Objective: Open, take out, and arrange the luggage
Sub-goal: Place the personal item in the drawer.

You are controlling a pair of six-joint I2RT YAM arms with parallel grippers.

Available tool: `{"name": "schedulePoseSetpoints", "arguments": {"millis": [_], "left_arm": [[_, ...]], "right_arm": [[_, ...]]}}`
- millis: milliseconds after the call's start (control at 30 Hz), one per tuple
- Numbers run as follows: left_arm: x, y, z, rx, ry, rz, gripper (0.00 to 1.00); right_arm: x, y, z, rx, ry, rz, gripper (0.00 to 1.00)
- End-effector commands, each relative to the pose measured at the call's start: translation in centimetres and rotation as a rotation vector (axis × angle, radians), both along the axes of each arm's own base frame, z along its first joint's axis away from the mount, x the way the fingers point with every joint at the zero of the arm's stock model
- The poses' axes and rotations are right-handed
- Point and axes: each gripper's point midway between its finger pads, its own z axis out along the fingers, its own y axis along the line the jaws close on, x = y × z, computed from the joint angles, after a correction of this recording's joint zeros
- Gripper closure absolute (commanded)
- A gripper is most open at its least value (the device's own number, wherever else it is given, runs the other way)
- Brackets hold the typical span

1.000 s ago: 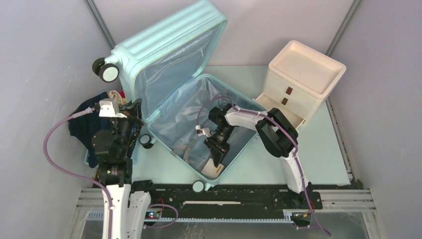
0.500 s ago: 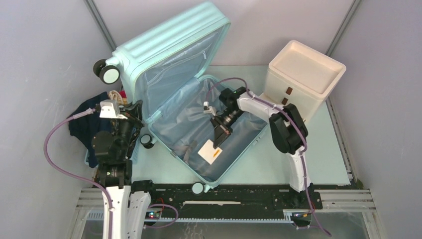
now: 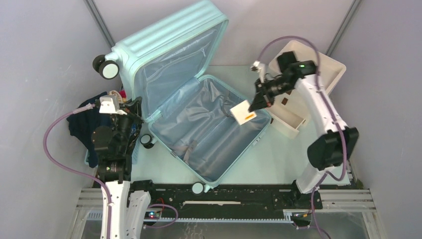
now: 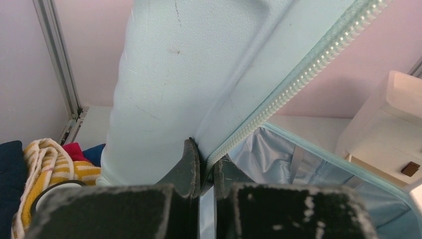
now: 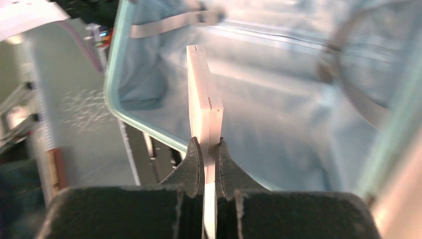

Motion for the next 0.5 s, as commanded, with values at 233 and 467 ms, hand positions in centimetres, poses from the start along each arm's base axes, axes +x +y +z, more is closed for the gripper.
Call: {"name": "schedulePoseSetpoints", "arguments": {"millis": [233, 467], "left_arm": [[-1.7, -5.4, -0.1, -0.113, 0.057, -0.289, 1.0], [-1.6, -5.8, -0.2, -0.1, 0.063, -0.311, 1.0]], "right_arm": [[4.5, -15.8, 7.0, -0.199, -0.406, -0.465, 1.0], [5.8, -20.3, 6.3, -0.381, -0.561, -0.578, 1.0]]}}
